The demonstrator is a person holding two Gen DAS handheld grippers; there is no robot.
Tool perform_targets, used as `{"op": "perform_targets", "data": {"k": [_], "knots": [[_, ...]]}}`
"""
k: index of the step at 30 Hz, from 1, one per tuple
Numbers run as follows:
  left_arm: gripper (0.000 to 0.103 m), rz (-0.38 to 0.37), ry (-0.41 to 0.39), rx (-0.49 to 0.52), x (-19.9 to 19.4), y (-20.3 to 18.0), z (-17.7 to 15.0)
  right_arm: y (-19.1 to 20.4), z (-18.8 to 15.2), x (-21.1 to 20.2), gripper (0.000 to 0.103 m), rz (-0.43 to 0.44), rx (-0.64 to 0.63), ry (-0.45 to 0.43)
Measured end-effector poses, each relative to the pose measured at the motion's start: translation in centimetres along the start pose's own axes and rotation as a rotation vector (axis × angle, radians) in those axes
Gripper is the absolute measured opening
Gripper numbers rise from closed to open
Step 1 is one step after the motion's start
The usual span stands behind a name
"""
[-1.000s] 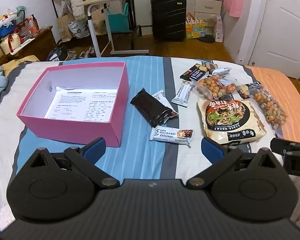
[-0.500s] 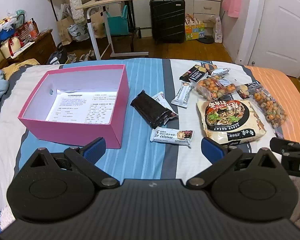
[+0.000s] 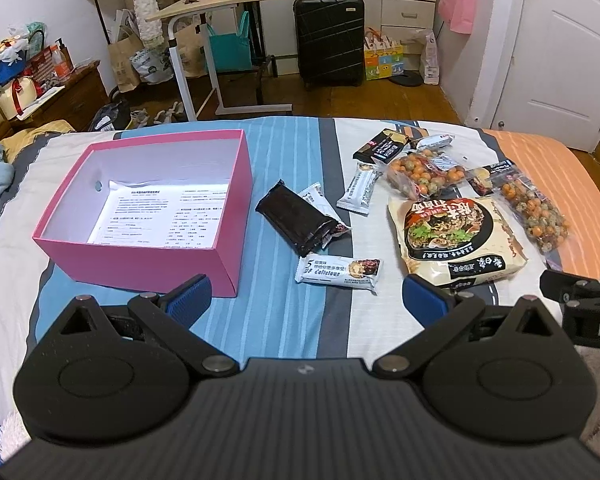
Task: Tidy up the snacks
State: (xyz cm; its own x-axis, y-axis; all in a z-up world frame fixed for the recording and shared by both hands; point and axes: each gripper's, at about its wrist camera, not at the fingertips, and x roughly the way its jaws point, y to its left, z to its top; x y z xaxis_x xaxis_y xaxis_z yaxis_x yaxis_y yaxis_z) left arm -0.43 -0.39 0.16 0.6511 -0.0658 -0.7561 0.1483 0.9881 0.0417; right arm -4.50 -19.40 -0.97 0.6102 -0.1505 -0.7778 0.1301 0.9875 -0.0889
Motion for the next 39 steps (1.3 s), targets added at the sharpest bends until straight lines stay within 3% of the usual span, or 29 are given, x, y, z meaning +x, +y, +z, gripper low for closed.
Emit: {"op": "perform_targets", "data": {"k": [19, 39], "knots": [[0.103, 0.011, -0.032, 0.032, -1.3, -0.6, -0.4, 0.3, -0.4, -1.9, 0.099, 0.013, -0.044, -0.031], [0.103, 0.026, 0.000, 0.032, -1.0, -0.1, -1.0, -0.3, -0.8, -0.9, 0.099, 0.016, -0.050, -0.007]]}}
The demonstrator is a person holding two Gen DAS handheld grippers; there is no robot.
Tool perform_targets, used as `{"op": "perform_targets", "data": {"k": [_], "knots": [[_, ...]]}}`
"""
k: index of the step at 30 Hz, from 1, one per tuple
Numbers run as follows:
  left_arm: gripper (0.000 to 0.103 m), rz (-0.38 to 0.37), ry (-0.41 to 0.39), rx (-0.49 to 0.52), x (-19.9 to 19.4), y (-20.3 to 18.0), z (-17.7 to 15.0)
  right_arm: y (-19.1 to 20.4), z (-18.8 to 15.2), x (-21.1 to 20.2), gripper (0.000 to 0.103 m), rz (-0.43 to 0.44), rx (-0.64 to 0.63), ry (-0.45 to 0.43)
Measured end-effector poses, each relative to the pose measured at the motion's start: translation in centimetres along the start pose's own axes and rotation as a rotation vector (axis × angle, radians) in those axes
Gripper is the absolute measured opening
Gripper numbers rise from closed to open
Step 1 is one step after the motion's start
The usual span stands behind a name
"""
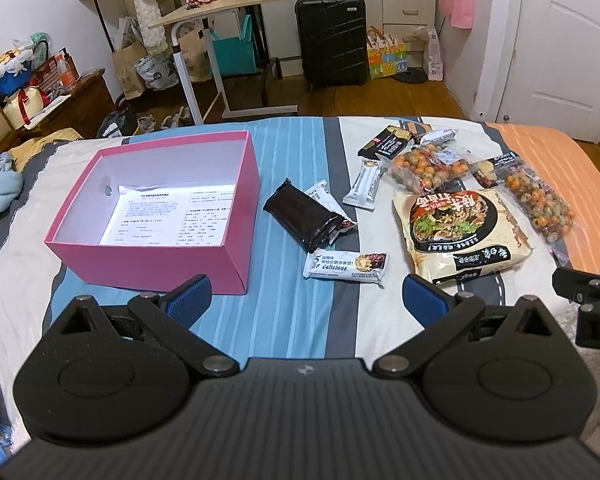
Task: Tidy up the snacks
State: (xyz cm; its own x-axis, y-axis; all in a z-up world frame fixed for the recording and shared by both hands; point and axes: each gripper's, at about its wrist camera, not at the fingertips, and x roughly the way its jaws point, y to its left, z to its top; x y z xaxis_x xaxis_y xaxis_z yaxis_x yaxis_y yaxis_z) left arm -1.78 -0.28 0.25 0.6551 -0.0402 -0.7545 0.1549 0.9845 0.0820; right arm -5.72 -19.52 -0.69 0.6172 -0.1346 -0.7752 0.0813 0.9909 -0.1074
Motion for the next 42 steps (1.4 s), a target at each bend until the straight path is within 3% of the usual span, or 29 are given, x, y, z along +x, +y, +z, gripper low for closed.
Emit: {"op": "perform_targets", "data": {"k": [13, 18, 20, 23, 25, 28, 31, 32, 34, 37, 39, 42], "knots": [[0.103, 0.015, 0.037, 0.032, 1.1, -1.3, 0.5, -1.0, -0.2, 1.1, 0.099, 0.052, 0.005, 0.008], [0.103, -0.018, 0.055, 0.084, 0.8, -1.3, 1.8, -1.2, 1.1, 0.5, 0.099, 0.075, -0.184, -0.122], [0.102, -0.039, 0.051, 0.099, 0.5, -1.1, 2.4, -1.9, 1.8, 0.3, 0.099, 0.133, -0.249, -0.164], [0.100, -0.099, 0.094, 0.143, 1.5, -1.4, 3.6, -3.3, 3.4, 1.2, 0.099, 0.232, -0.307, -0.183], [0.100, -0.152, 0.135, 0.138, 2.9, -1.8, 4.7, -3.6, 4.7, 2.9, 0.099, 0.224, -0.334, -0.173], [0.100, -0.183, 0.128, 0.097, 5.5, -3.0, 6.1, -3.7, 7.1, 6.5, 0.099, 0.223, -0.288, -0.040], [0.100, -0.184, 0.082, 0.166, 8.5, -5.2, 6.9, -5.1, 9.2, 10.5, 0.096, 0.331, -0.146, 0.068], [0.100, -0.207, 0.086, 0.188, 9.8, -5.8, 7.1, -5.7, 9.9, 12.4, 0.090, 0.332, -0.087, 0.132], [0.100, -0.248, 0.118, 0.192, 12.4, -6.7, 7.6, -6.9, 10.0, 15.6, 0.085, 0.341, 0.013, 0.266], [0.100, -0.309, 0.161, 0.140, 16.1, -7.5, 7.7, -8.4, 8.6, 19.1, 0.083, 0.396, 0.110, 0.399], [0.098, -0.375, 0.185, 0.073, 18.5, -7.4, 7.5, -9.1, 7.8, 21.1, 0.076, 0.419, 0.175, 0.467], [0.084, -0.431, 0.274, -0.013, 21.9, -7.4, 6.6, -10.0, 7.3, 23.0, 0.076, 0.374, 0.244, 0.511]]}}
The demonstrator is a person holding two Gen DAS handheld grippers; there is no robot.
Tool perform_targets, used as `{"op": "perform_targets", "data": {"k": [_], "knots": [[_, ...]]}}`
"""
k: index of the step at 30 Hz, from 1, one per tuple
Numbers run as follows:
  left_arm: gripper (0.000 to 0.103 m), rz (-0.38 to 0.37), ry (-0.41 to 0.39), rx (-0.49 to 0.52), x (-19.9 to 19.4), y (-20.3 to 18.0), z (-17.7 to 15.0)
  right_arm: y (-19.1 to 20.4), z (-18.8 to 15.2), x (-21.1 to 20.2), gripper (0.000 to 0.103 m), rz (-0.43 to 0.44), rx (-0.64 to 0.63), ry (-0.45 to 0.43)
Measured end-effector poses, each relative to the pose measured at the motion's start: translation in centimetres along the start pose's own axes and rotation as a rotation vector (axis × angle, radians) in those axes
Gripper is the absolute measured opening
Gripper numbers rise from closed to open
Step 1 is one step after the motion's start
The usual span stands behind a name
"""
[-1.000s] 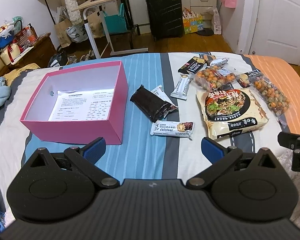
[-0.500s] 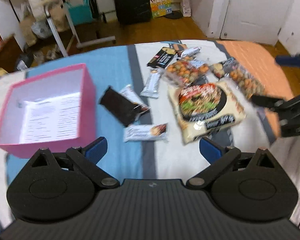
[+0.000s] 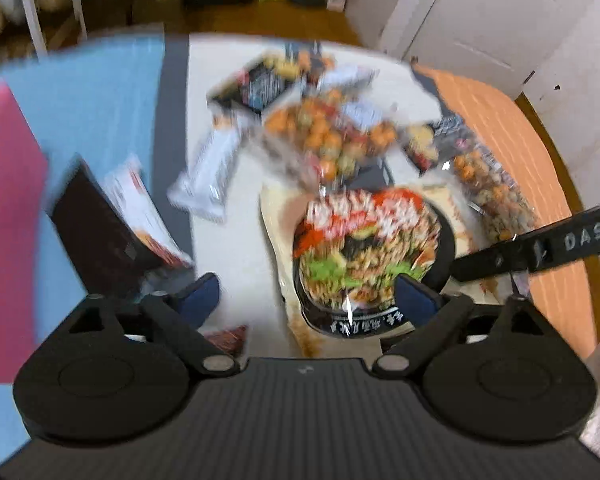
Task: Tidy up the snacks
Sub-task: 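Reach the left gripper to the instant-noodle pack and grasp its edge, then carry the noodle pack with the left gripper into the pink box and release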
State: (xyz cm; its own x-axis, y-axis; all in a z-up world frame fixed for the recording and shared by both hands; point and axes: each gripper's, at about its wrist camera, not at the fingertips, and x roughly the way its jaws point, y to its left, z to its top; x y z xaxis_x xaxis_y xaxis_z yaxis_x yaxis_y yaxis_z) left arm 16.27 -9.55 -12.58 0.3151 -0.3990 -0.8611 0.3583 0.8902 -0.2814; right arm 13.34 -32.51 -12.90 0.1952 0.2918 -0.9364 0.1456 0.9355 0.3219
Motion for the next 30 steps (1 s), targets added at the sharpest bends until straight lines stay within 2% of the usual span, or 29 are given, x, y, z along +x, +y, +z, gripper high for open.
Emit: {"op": "perform_targets", "data": {"k": [2, 4, 7, 9, 12, 14, 18, 24, 30], "knots": [[0.079, -0.044, 0.035, -0.039, 1.7, 0.8, -0.5, -0.6, 0.2, 0.4, 0.076, -0.029, 0.032, -0.013], [0.079, -0.071, 0.035, -0.057, 2.9, 1.2, -1.1, -0.9, 0.6, 1.2, 0.077, -0.054, 0.038, 0.006], [0.075, -0.107, 0.007, -0.064, 3.5, 1.0, -1.6, -1.1, 1.0, 2.1, 0.076, 0.009, 0.060, 0.078], [0.060, -0.138, -0.002, -0.051, 3.4, 0.9, -1.7, -0.8, 0.9, 2.5, 0.065, 0.039, 0.053, 0.093], [0.051, -0.189, 0.029, -0.106, 3.6, 1.4, -1.8, -0.9, 1.0, 3.0, 0.062, 0.066, 0.055, 0.096], [0.050, -0.228, 0.059, -0.161, 3.8, 1.9, -1.8, -1.3, 1.1, 3.2, 0.060, 0.080, 0.063, 0.093], [0.050, -0.215, 0.054, -0.138, 3.7, 1.3, -1.8, -1.1, 1.2, 3.1, 0.054, 0.087, 0.023, 0.076], [0.050, -0.179, 0.052, -0.074, 2.2, 0.0, -2.3, 0.1, 0.4, 1.8, 0.054, 0.077, -0.057, 0.063], [0.051, -0.133, 0.054, -0.070, -1.0, -0.1, -2.7, 1.7, -0.3, 0.8, 0.054, 0.128, -0.122, 0.071]]}}
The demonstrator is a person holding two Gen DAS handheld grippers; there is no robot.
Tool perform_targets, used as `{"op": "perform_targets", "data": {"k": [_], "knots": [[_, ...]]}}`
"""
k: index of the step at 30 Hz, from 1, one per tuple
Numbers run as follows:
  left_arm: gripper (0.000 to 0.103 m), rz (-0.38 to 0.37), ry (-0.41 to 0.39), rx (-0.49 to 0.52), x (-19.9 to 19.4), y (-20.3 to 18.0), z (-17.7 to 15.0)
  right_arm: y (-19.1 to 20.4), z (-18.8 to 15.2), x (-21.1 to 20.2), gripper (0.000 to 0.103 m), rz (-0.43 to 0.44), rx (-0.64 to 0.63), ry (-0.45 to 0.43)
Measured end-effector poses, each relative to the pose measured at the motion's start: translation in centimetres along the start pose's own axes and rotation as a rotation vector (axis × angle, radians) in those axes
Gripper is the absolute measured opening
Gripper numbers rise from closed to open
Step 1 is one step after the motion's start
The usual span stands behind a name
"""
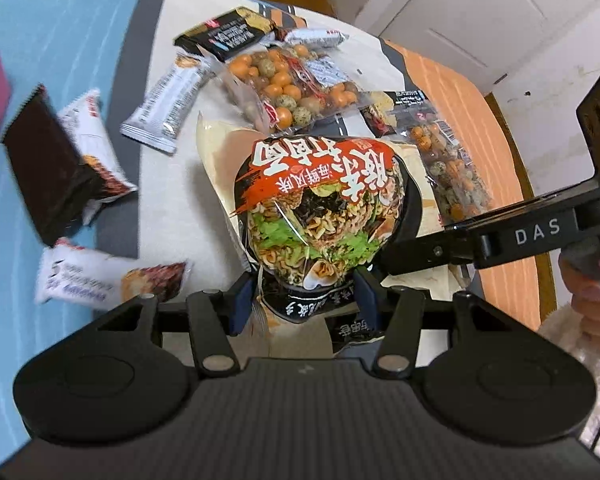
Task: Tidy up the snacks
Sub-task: 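Carry the noodle pack with the left gripper into the pink box and release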
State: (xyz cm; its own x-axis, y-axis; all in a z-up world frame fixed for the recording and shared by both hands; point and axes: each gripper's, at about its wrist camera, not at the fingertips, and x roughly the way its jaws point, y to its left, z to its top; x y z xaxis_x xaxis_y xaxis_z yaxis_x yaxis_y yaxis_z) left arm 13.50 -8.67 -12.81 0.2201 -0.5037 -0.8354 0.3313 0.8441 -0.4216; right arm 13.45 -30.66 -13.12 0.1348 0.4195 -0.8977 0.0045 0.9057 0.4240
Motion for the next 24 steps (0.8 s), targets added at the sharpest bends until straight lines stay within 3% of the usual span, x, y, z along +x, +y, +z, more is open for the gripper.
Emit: {"op": "perform_targets", "data": {"k": [9, 24], "knots": [[0.053, 0.079, -0.031, 0.019, -4.8, -0.3, -2.0, 3.4, -1.9, -1.1, 0.054, 0.066, -0.101, -0.020], [0.053, 0.123, -0.094, -0.085, -14.4, 1.7, -6.9, 11.6, -5.2, -3.6, 0.054, 0.128, -0.229, -0.016]]}}
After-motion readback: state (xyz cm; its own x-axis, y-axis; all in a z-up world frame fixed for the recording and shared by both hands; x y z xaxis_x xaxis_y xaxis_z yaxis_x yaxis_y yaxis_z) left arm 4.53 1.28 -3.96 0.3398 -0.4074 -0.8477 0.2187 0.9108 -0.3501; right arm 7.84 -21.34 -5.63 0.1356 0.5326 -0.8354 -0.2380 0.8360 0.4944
